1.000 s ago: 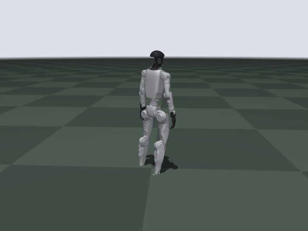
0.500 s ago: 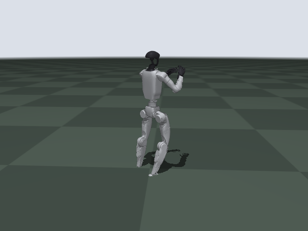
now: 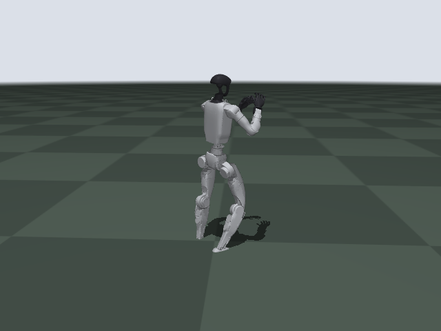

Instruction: Sport exercise

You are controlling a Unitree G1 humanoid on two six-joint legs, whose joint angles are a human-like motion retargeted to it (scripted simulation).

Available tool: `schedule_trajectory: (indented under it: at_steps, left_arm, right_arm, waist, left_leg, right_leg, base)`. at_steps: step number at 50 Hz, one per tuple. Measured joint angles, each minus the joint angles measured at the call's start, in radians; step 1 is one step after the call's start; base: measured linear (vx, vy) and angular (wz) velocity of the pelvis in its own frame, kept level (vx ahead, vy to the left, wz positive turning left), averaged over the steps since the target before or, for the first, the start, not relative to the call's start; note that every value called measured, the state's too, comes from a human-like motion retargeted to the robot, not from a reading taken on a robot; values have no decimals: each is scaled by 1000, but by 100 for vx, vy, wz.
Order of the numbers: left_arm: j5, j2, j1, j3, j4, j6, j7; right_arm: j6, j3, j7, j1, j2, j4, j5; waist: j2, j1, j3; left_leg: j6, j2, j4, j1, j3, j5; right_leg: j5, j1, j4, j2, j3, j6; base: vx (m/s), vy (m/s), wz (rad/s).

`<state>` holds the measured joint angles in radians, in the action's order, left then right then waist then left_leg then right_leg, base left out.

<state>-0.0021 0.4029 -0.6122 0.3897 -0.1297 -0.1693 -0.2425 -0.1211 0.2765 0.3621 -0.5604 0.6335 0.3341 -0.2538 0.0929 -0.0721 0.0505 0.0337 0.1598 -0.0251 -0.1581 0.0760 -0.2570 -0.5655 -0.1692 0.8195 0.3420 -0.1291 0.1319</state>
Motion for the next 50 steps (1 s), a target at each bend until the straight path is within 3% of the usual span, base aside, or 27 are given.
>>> schedule_trajectory:
  at_steps: [22,50]
  left_arm:
    - [41,79,462,-21,118,64,327]
    - [173,107,545,-88,108,80,381]
  right_arm:
    - [55,35,-450,361,-77,-205,108]
    - [84,-60,-569,499,-69,-197,226]
  waist:
    - [9,-12,-5]
    - [11,-35,-50]
  left_leg:
    - [38,49,51,72,-20,35]
    - [51,60,51,145,-33,39]
  right_leg:
    - [2,-117,39,54,11,7]
    - [6,-210,54,60,33,7]
  base:
    - [0,0,0]
    - [0,0,0]
